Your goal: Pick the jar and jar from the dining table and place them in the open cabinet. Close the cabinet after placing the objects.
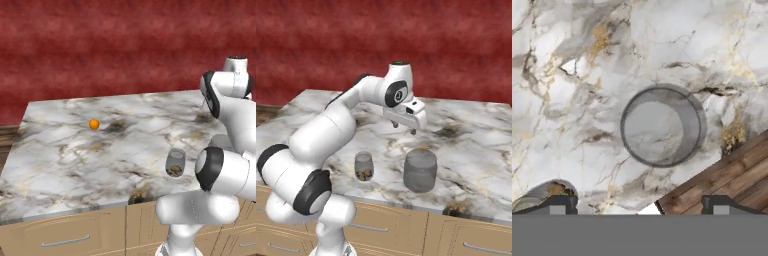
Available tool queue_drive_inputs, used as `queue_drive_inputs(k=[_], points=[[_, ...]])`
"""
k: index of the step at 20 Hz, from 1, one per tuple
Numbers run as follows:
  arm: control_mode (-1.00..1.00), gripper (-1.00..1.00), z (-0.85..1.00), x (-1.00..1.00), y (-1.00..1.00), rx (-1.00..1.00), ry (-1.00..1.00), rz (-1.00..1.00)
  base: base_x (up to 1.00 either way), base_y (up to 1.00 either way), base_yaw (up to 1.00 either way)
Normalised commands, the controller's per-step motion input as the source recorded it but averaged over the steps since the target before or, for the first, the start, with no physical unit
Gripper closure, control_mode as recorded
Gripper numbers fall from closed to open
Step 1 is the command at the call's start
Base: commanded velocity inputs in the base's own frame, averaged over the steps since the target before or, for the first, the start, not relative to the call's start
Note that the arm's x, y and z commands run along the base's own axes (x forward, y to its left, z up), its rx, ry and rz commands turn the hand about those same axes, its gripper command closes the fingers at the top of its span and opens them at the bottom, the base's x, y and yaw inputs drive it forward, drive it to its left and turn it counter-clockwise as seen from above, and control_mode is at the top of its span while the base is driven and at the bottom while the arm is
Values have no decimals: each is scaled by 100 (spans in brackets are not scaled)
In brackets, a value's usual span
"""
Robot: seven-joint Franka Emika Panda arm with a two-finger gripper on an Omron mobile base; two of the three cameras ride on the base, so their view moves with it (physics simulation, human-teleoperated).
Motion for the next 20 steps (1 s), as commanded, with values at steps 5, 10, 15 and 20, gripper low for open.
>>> queue_drive_inputs(k=[5, 10, 15, 20], points=[[-100, -100, -31, 3, -79, 3, 4, -14, 0, 0, 0], [-100, -100, -24, 0, 0, 1, 5, 0, 0, 0, 0], [-100, -100, -41, -10, 23, 5, 12, 0, 0, 0, 0], [-100, -100, -18, -8, 47, 6, 1, 5, 0, 0, 0]])
